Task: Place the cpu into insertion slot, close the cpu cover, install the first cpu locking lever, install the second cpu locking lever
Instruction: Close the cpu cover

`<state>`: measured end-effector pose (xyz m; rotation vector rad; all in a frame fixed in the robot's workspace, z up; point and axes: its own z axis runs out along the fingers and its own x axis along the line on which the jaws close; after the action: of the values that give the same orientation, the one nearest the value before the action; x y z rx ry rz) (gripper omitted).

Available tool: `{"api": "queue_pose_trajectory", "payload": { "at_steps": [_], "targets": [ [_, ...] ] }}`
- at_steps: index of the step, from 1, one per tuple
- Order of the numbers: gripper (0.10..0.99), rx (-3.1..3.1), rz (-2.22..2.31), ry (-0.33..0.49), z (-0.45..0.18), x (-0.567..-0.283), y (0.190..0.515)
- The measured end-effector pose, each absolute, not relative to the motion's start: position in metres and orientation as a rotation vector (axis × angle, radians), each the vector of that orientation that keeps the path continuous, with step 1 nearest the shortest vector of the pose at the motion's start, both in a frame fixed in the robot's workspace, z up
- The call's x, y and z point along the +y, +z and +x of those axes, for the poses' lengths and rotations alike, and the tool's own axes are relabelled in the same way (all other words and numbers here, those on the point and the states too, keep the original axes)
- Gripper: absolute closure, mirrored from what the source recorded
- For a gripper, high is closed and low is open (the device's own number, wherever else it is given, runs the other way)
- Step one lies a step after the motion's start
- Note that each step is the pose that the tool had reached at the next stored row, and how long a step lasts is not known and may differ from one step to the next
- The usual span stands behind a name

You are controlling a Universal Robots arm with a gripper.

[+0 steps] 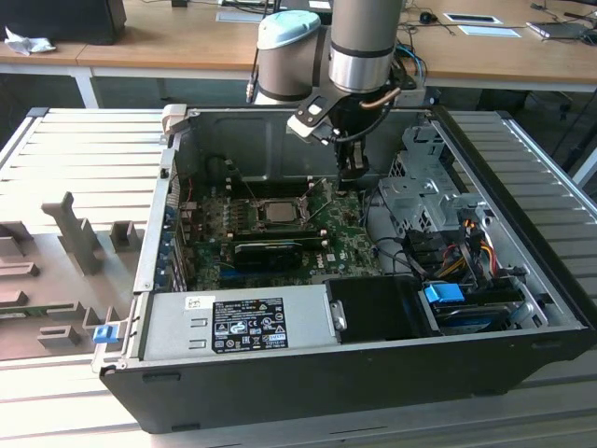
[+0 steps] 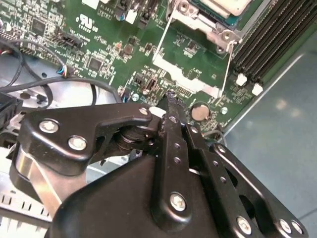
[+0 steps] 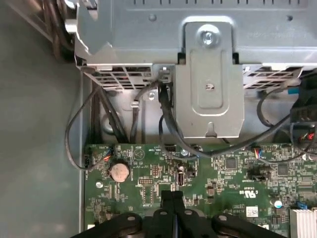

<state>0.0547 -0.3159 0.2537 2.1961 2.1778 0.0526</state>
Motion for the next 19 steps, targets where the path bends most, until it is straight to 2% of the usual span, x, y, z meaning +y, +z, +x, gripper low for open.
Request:
{"api": "queue_pose_trajectory", "payload": {
  "at_steps": [19],
  "targets": [
    [0.980, 2.184, 2.200, 0.043, 0.036, -0.316, 0.252]
  ]
}}
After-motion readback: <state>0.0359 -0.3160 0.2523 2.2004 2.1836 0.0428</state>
